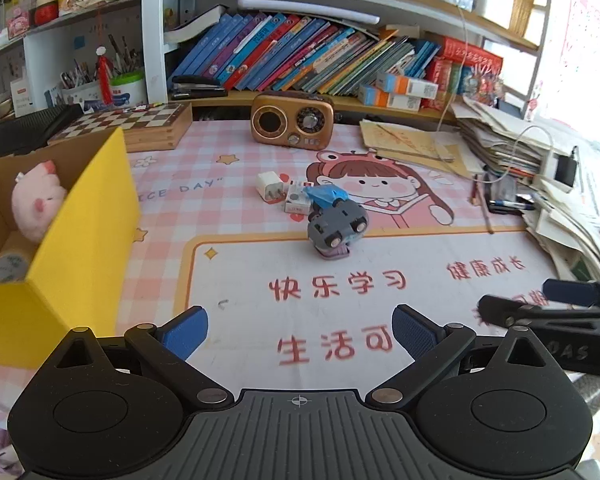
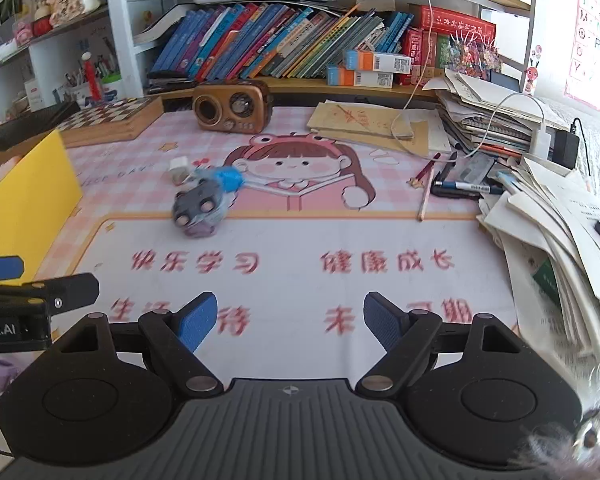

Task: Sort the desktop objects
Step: 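Move both tools toward the grey toy car and blue plastic bag, then close the left tool on the grey toy car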

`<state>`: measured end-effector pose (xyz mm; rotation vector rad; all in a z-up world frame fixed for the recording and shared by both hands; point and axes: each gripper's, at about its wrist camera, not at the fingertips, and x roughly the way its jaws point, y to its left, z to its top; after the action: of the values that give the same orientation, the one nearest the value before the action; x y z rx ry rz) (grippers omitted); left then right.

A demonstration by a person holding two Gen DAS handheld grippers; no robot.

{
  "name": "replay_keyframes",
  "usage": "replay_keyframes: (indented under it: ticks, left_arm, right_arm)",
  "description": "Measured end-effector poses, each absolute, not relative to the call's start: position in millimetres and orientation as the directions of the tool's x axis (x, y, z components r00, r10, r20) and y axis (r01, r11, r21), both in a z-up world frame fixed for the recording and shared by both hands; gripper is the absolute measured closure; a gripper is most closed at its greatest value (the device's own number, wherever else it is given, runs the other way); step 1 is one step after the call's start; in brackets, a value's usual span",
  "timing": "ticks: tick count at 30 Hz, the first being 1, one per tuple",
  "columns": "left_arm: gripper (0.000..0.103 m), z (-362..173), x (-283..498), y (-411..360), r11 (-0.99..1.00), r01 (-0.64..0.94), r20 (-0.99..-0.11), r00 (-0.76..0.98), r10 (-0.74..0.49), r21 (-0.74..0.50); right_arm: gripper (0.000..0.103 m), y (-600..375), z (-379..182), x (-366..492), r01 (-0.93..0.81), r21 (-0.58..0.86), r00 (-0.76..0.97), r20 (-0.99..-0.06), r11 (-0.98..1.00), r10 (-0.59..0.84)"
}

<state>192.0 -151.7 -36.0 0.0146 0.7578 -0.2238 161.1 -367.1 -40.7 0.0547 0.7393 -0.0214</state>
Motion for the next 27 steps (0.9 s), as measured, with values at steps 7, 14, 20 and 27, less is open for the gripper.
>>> replay_keyframes:
  ticks: [7,14,20,27]
  left_arm:
    - [0.003,-43,227,-179,0.980,0.195,-0.673,0.717,-0.178,-0.052]
    - [0.004,-54,262,-204,0.980,0.193,-0.663,0.728,-0.175,-0.046]
    - [0.004,-64,288,-216,0.984,0.168,-0.661,0.732,-0.166,-0.061]
    - [0.009,-79,310,-227,0.985,0.154,-0.687,0.708,-0.161,-0.073]
  right_arm:
    - [0.025,-402,-39,195,0.059,0.066,0.756,-0.655,0.996,-0.001]
    - [0.025,-428,-36,220,0.068,0.091,0.772,-0.636,0.994,0.005]
    - [0.025,-439,-36,232,0.067,0.097,0.774,-0.633,0.993,0.010]
    - [0.025,-443,-42,238,0.061,0.103,0.757,-0.653,0.993,0.021]
